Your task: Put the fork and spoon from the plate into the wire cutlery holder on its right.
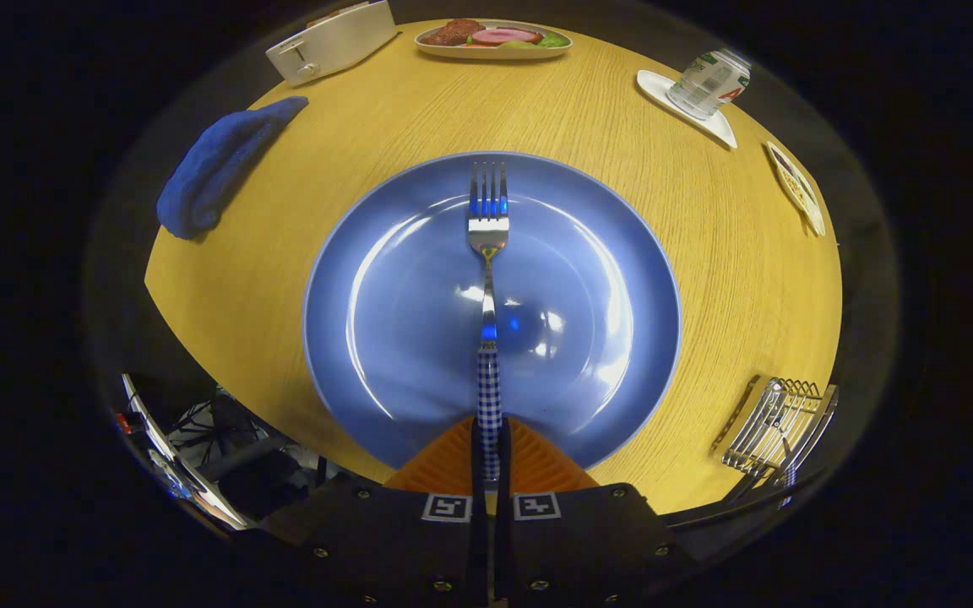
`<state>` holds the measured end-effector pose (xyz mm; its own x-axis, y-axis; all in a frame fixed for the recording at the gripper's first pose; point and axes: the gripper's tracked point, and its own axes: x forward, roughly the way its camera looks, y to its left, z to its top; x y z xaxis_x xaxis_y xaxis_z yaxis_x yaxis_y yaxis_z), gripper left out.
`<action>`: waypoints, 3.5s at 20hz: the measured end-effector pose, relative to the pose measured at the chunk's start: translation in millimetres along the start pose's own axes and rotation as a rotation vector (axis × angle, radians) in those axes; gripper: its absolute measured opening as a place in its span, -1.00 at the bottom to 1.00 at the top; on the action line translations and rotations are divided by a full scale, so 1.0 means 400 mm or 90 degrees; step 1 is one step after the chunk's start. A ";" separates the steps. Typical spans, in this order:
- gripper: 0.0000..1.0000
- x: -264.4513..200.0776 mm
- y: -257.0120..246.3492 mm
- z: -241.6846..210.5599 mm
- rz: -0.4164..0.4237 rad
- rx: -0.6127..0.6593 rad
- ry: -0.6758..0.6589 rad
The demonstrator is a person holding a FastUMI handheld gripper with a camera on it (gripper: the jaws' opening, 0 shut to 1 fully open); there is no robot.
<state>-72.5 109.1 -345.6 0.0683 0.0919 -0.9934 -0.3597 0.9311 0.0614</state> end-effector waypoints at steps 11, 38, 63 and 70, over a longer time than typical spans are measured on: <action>-0.92 -0.259 -0.217 -0.125 -0.029 -0.103 0.097; -0.93 -0.479 -0.669 -0.372 -0.131 -0.179 0.435; -0.74 -0.374 -0.653 -0.280 -0.072 -0.095 0.614; -0.31 -0.400 -0.662 -0.260 -0.073 -0.081 0.582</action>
<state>-85.1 -188.7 -212.9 -0.6310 -0.3624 -0.6860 -0.4993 0.8665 0.0015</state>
